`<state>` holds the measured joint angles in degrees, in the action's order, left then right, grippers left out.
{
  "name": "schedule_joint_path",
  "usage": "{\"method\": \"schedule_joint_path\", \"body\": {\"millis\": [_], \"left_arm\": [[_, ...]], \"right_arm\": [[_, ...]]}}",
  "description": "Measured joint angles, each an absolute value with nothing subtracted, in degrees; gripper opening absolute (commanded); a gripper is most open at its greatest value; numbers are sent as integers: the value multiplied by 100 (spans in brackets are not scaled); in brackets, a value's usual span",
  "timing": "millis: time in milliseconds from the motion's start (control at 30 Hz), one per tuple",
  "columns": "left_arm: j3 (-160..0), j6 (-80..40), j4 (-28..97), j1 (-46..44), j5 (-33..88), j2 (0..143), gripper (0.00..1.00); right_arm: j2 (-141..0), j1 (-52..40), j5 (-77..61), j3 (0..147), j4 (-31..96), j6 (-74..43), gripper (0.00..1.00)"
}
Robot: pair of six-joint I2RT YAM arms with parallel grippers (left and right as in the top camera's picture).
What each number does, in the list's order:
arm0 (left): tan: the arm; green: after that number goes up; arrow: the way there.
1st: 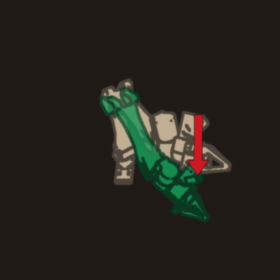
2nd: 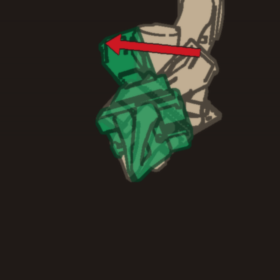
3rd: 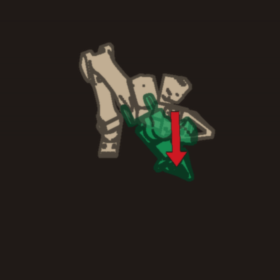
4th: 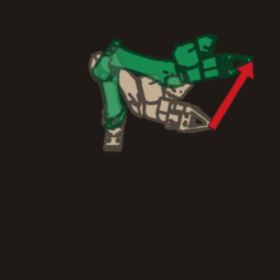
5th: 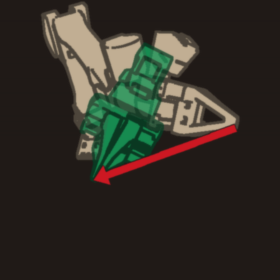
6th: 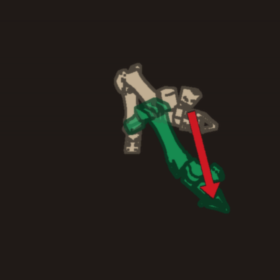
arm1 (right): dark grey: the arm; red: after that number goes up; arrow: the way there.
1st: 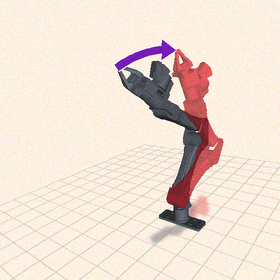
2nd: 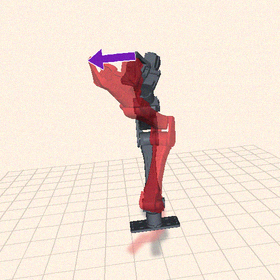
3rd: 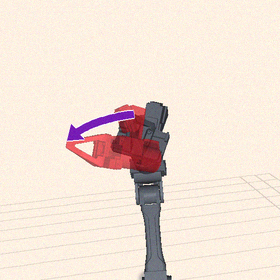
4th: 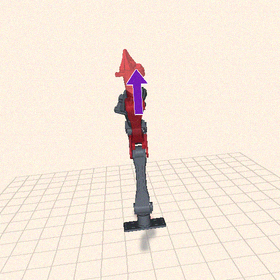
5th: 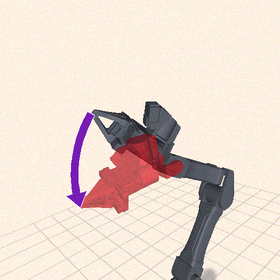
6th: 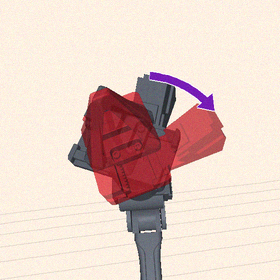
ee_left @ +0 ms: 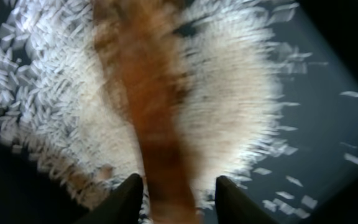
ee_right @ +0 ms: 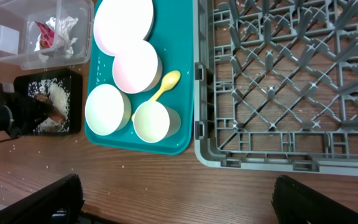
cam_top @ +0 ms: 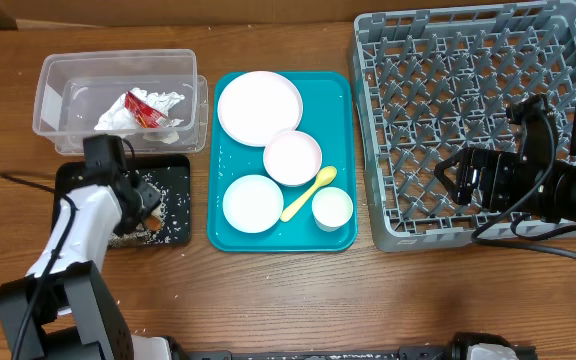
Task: Sort waste into correct bins and load items into the dishwasher
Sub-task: 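Grasp the white cup on the teal tray with the left gripper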
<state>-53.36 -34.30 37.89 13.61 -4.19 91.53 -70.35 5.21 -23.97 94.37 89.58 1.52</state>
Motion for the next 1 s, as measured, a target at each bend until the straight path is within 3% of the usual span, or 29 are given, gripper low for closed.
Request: {"method": "schedule_joint_path", "body": {"millis": [300,467,800,1000], "left_arm": [[-7719,-1304,5273,1199,674,9135,55],[-8121,-45,5723,165,1461,9129,55],[-8138,491,5352,-2331,1564,9378,62],[-8138,491,4947,-2936,1542,10331,65]], "right_arm": [[-7035,521,-2397,9439,8952,150,100],[-7035,521,-2397,9437,8917,152,100],[-7035,521,-2397,9437,8917,154,100],[-7035,521,-2397,9439,8917,152,100]]}}
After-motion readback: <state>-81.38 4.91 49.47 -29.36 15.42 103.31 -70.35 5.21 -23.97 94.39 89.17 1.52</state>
